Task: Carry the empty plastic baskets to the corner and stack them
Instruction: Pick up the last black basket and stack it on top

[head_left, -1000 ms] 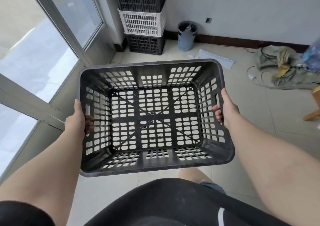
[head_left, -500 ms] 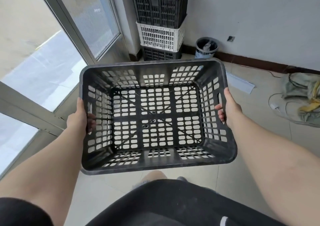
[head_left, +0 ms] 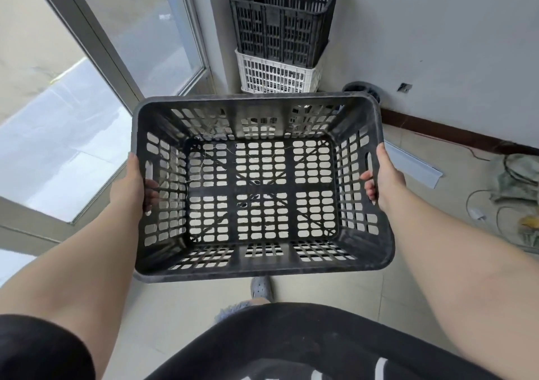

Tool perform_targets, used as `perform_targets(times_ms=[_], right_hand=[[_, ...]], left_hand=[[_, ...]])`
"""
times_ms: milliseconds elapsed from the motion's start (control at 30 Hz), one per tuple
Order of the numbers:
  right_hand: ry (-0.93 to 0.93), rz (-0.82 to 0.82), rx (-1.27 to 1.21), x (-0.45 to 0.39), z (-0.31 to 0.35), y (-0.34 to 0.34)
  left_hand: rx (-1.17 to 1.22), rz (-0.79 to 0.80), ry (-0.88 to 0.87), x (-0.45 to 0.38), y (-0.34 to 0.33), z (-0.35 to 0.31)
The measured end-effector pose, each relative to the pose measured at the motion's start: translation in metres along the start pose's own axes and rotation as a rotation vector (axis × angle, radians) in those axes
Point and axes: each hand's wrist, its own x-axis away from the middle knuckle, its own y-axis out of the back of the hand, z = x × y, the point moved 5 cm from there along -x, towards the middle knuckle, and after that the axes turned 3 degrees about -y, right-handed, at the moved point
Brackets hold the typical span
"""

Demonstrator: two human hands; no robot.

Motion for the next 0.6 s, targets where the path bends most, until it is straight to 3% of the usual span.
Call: perform_targets(times_ms=[600], right_hand=[[0.015,0.079,-0.001,-0.132,0.209,-0.156]], left_hand=[[0.031,-0.063,-0.032,-0.193,-0.085,-0.187]])
